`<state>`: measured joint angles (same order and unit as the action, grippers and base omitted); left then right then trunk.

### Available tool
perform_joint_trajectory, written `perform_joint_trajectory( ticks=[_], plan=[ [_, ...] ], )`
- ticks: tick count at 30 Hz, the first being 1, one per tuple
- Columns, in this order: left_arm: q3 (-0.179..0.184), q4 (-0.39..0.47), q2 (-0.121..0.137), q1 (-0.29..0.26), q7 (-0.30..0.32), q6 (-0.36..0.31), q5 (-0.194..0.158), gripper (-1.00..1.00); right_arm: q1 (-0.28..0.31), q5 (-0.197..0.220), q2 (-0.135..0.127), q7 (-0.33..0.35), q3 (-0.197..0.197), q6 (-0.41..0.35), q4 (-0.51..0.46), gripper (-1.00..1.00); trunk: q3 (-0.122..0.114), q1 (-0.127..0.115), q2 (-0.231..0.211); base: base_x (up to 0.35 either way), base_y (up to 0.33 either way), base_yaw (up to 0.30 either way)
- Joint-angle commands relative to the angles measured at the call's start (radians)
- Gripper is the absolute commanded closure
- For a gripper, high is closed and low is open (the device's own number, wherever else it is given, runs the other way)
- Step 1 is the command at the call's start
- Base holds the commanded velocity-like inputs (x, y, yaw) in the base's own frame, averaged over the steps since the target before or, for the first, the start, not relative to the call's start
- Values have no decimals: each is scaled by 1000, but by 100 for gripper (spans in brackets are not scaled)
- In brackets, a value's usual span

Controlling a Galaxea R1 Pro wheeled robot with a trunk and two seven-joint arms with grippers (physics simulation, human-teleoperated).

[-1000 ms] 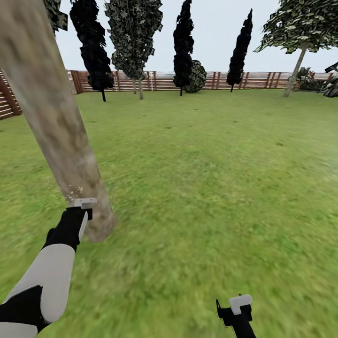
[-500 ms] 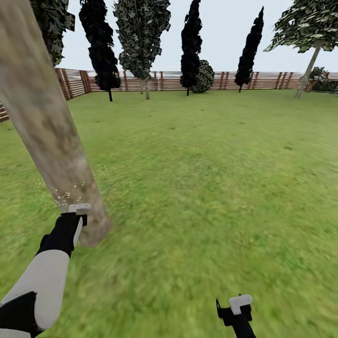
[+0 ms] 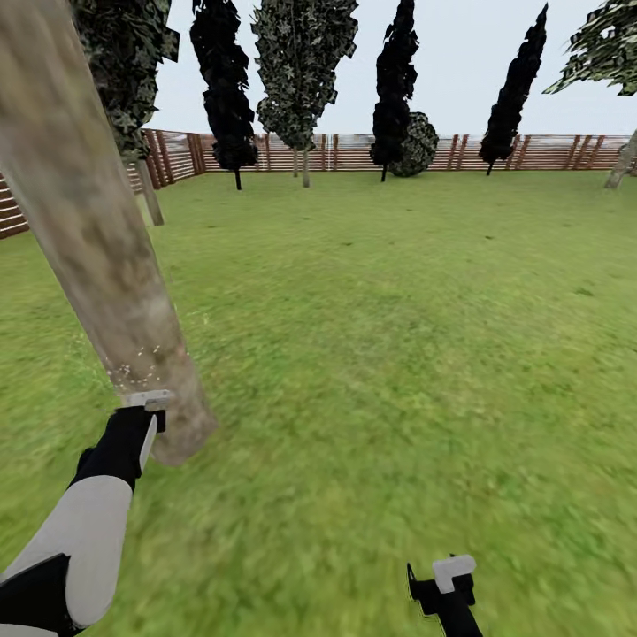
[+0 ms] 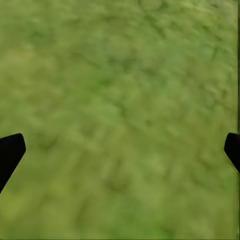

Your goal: In the garden, pick up the pesticide atomizer on the floor and spray pesticide onto both trees until each tree trunk is fully covered.

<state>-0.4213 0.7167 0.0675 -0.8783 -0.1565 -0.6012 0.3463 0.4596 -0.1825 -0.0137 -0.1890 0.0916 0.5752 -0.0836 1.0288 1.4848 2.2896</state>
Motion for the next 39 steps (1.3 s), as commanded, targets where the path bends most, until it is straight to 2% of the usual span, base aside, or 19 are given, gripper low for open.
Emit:
perform_joint_trajectory(
  ticks=[1, 5, 6, 8, 12, 16, 18, 19, 22, 24, 28, 30, 32, 39],
  plan=[
    [-1, 2, -3, -1, -1, -5, 3, 100, 1, -6, 0, -10, 8, 0, 1, -100, 1, 0, 0, 203, -228, 3],
    [-4, 3, 1, -1, -1, -5, 6, 100, 1, -6, 0, -10, 8, -1, 1, -100, 1, 0, 0, 203, -227, 26],
    [-5, 3, 5, -1, 0, -5, 7, 100, 1, -6, 0, -10, 8, 0, 1, -100, 1, 0, 0, 196, -221, 183],
    [-7, 4, 34, 21, 0, -4, 9, 100, 1, -6, 0, -10, 8, -1, 1, -100, 1, 0, 0, 52, -51, 262],
    [-7, 5, 38, 48, -1, -2, 10, 100, 1, -6, 0, -10, 8, -1, 1, -100, 1, 0, 0, 3, -3, 276],
    [3, 11, 21, 69, -2, 0, 12, 100, 1, -7, 0, -10, 8, -1, 1, -100, 1, 0, 0, 7, -43, 267],
    [6, 6, -11, 71, 0, 1, 14, 100, 1, -6, 0, -10, 8, -1, 1, -100, 1, 0, 0, 84, -225, 86],
    [7, 6, -17, 83, 1, 1, 14, 100, 1, -7, 0, -10, 8, 0, 1, -100, 1, 0, 0, 122, -256, 17],
    [7, 6, -12, 129, 1, 13, 17, 100, 1, -8, -1, -10, 8, 0, 1, -100, 1, 0, 0, 167, -243, 5],
    [-1, 18, -5, 159, -4, 45, 18, 100, 1, -7, -2, -10, 7, 0, 1, -100, 1, 0, 0, 214, -168, 0],
    [-3, 15, -4, 165, -50, 65, 11, 100, 1, -6, -2, -10, 7, 0, 1, -100, 1, 0, 0, 51, -37, 45],
    [-2, 10, -12, 165, -55, 132, 7, 100, 1, -7, -2, -10, 7, 0, 1, -100, 1, 0, 0, 4, -3, 241],
    [-1, 7, -16, 165, -49, 154, 6, 100, 1, -8, -2, -10, 7, 0, 1, -100, 1, 0, 0, 1, -1, 268],
    [-1, 4, -26, 165, -33, 157, 1, 100, 1, -8, -2, -10, 8, 0, 2, -100, 1, 0, 0, 152, -98, 150]
  ],
)
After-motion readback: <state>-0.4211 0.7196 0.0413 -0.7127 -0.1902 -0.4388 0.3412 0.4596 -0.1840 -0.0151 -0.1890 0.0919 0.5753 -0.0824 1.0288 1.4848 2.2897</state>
